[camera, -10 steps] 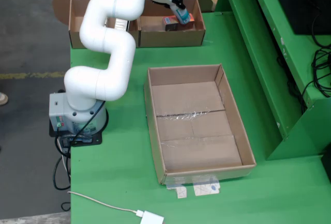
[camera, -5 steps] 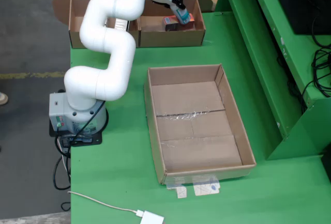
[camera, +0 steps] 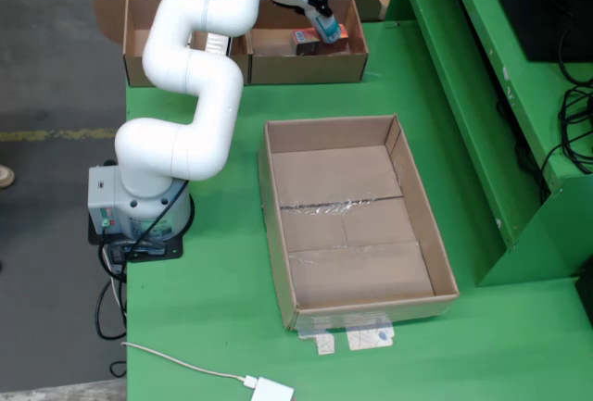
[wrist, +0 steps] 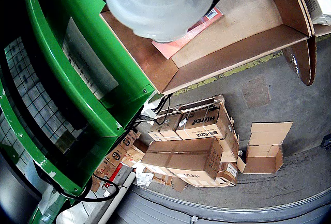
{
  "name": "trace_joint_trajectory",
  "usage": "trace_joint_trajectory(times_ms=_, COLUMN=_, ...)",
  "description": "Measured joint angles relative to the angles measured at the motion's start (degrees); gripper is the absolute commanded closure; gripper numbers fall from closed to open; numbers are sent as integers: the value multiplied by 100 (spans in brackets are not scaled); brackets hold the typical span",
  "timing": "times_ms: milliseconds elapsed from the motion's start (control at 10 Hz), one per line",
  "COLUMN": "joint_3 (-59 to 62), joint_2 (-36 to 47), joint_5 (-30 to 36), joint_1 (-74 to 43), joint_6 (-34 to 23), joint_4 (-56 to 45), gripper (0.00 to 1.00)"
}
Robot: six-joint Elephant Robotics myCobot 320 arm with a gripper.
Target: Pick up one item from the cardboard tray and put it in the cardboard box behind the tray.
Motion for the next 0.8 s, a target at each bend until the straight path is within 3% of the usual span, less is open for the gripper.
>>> trace_joint_trajectory(times_ms=500, joint_3=0, joint_2=-8, joint_5=9, joint_1=-18, joint_6=36, joint_4=0, gripper=0)
trace_joint_trajectory(times_ms=800, joint_3=0, joint_2=-17, joint_5=9, joint_1=-26, joint_6=44, joint_4=-9, gripper=0)
